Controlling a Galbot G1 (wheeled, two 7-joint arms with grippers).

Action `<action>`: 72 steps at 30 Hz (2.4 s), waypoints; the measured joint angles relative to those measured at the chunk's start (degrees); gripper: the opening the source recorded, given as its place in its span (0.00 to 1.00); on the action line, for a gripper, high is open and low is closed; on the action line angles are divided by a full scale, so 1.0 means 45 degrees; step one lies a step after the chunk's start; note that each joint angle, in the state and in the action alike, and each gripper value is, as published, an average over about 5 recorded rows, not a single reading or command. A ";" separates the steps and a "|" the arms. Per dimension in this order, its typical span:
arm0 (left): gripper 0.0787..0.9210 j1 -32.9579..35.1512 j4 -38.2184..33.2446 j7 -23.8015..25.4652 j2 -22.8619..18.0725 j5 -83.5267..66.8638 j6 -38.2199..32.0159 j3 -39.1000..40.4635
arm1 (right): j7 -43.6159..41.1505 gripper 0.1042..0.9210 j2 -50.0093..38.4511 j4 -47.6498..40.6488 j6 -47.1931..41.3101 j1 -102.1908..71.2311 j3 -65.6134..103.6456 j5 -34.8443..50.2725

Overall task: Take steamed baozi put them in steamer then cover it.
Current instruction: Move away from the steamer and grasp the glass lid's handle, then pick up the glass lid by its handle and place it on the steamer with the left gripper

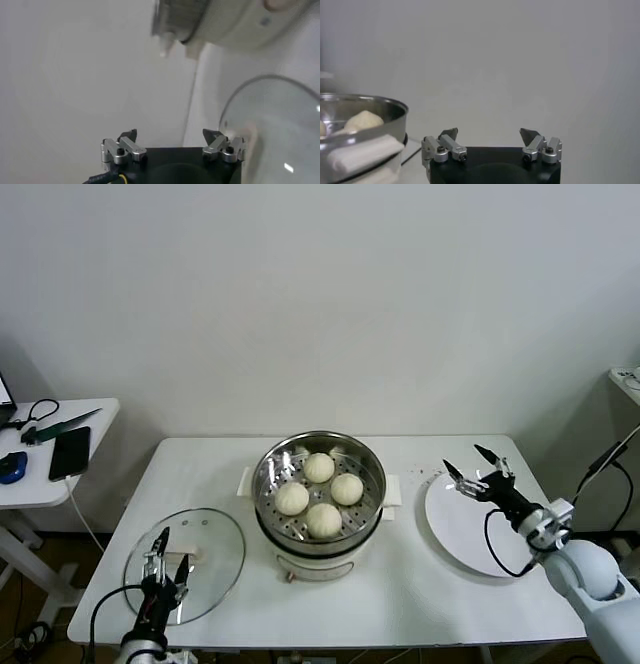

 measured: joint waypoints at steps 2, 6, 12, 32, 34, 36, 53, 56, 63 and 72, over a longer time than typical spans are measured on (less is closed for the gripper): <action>0.88 -0.0194 0.0415 -0.0113 0.0012 0.0641 -0.0106 -0.0091 | -0.0017 0.88 0.0200 -0.0044 0.0007 -0.0352 0.0330 -0.0127; 0.88 -0.0589 0.1257 -0.0415 0.0005 0.1508 -0.0307 -0.0248 | -0.0065 0.88 0.0472 -0.0157 0.0033 -0.0922 0.0834 -0.0335; 0.88 -0.1311 0.2467 -0.1059 -0.0041 0.2282 -0.0542 -0.0412 | -0.0154 0.88 0.0834 -0.0367 0.0103 -0.1570 0.1440 -0.0584; 0.88 -0.3321 0.5033 -0.2444 0.0273 0.3113 -0.0729 -0.0505 | -0.0371 0.88 0.1471 -0.0744 0.0256 -0.2188 0.2044 -0.1107; 0.88 -0.3459 0.5209 -0.2592 0.0282 0.3102 -0.0747 -0.0501 | -0.0387 0.88 0.1511 -0.0766 0.0267 -0.2201 0.2060 -0.1147; 0.88 -0.3569 0.5384 -0.2702 0.0302 0.3089 -0.0772 -0.0504 | -0.0402 0.88 0.1543 -0.0787 0.0277 -0.2212 0.2077 -0.1188; 0.40 -0.3869 0.6125 -0.2992 0.0401 0.3027 -0.1185 -0.0524 | -0.0587 0.88 0.1702 -0.0938 0.0379 -0.2192 0.2073 -0.1494; 0.29 -0.3861 0.6118 -0.3017 0.0432 0.2952 -0.1221 -0.0523 | -0.0619 0.88 0.1708 -0.0968 0.0400 -0.2173 0.2075 -0.1527; 0.09 -0.3614 0.5629 -0.2968 0.0594 0.2526 -0.1148 -0.0429 | -0.0670 0.88 0.1711 -0.1047 0.0457 -0.2093 0.2022 -0.1595; 0.08 -0.2569 0.3585 -0.2625 0.0877 0.1749 -0.0257 -0.0176 | -0.0691 0.88 0.1623 -0.1169 0.0503 -0.1851 0.1805 -0.1691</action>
